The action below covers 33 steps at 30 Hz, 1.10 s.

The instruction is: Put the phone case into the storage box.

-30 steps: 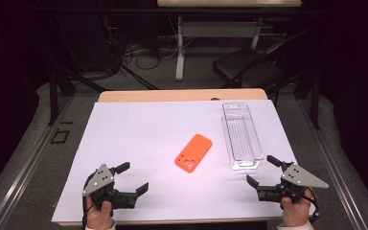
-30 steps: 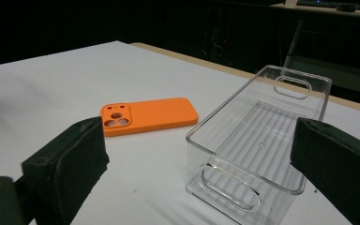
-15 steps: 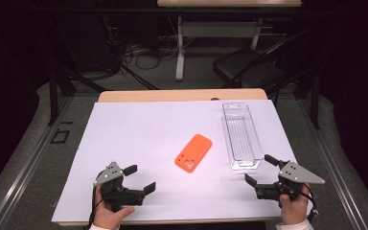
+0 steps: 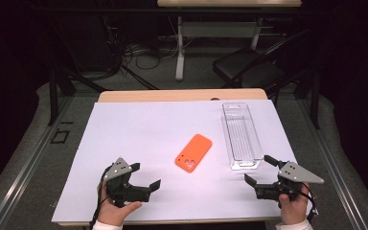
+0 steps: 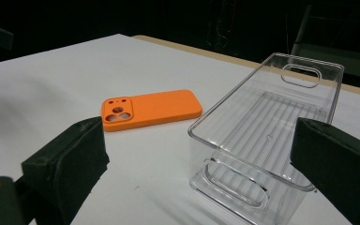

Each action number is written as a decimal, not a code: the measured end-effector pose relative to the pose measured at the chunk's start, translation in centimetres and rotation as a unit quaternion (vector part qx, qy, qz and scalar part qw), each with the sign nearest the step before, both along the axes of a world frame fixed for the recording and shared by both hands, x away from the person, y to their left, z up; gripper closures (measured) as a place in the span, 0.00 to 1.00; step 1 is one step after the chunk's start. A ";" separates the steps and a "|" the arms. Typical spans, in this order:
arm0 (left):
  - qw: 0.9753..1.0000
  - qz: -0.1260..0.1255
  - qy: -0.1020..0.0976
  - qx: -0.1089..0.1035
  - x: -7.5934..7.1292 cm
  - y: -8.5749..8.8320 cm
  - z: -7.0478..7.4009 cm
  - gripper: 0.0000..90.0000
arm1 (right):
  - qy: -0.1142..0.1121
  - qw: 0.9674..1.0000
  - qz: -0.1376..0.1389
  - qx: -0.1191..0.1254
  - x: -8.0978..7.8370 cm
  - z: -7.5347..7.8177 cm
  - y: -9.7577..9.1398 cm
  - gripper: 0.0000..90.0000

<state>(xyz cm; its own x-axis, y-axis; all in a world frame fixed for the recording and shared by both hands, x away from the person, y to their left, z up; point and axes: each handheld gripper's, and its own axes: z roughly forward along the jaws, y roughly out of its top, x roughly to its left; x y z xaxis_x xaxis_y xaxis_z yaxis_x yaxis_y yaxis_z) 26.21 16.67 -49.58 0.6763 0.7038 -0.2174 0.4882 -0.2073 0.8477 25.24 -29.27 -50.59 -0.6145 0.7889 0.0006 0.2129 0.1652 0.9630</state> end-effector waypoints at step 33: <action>0.995 -0.032 0.044 0.079 5.2 -6.3 5.3 0.03 | 0.008 1.000 0.007 -0.003 0.2 -0.1 0.1 0.04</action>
<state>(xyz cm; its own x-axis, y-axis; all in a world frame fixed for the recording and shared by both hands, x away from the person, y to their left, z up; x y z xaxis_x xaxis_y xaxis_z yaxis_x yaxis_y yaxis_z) 31.42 10.34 -44.32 0.7040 0.6901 -0.1677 0.5411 -0.3683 0.7560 25.43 -29.22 -50.69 -0.6254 0.7803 0.0059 0.2265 0.1742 0.9583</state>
